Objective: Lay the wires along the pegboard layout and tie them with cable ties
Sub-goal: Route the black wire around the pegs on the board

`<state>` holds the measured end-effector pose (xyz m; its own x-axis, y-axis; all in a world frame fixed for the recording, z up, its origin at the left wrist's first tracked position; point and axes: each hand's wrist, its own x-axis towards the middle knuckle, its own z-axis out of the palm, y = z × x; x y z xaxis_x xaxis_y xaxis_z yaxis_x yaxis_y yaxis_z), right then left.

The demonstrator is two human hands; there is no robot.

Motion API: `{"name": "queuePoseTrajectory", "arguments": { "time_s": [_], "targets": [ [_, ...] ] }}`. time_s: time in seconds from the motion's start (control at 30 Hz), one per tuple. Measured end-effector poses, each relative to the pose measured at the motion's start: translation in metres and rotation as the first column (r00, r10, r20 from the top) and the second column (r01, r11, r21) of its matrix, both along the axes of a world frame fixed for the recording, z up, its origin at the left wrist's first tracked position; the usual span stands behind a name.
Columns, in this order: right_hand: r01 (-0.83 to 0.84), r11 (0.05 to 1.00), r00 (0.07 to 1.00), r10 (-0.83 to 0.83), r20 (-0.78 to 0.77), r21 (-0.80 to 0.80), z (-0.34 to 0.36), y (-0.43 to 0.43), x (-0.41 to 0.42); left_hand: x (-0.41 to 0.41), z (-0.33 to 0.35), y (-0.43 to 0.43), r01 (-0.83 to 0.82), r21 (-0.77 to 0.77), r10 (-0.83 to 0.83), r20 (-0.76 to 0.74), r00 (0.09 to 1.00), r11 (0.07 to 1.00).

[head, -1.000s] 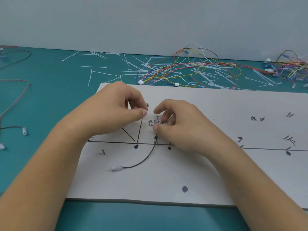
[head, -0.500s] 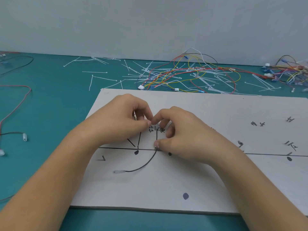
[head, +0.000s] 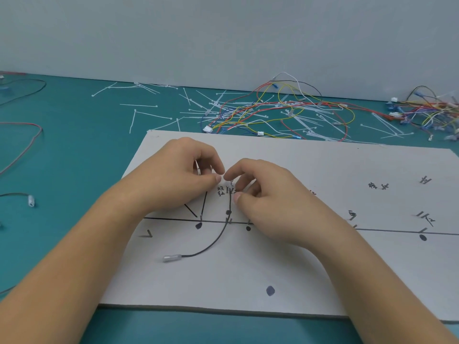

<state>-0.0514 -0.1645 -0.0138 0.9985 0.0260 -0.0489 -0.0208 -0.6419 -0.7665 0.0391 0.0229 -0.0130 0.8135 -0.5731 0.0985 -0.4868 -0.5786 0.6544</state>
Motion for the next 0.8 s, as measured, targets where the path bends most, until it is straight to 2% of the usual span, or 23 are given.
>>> {"name": "queuePoseTrajectory", "arguments": {
  "time_s": [0.2,0.3,0.37,0.53,0.67,0.8],
  "targets": [
    [0.016,0.998,1.0,-0.015,-0.01,0.055,0.012,0.001,-0.006,0.004,-0.003,0.0,-0.017,-0.028,0.017,0.007,1.0,0.999],
    [-0.053,0.999,0.997,0.052,-0.053,-0.008,0.028,-0.002,-0.008,0.004,-0.004,0.001,-0.023,-0.05,0.023,-0.013,1.0,0.998],
    [-0.046,0.995,0.996,0.039,-0.077,-0.09,0.039,-0.01,0.001,0.004,-0.005,0.001,-0.039,-0.053,0.038,-0.013,0.999,0.998],
    [0.272,0.959,0.962,-0.271,0.019,-0.08,0.059,-0.047,0.059,0.005,-0.006,0.001,-0.058,-0.042,0.057,-0.017,0.998,0.997],
    [0.309,0.934,0.949,-0.315,-0.005,-0.178,0.05,-0.071,0.11,0.007,-0.005,0.004,-0.065,-0.043,0.065,-0.016,0.998,0.997],
    [0.179,0.894,0.974,-0.221,-0.055,-0.411,0.022,-0.067,0.143,0.011,-0.002,0.01,-0.067,-0.059,0.067,-0.002,0.998,0.996]
  ]
}}
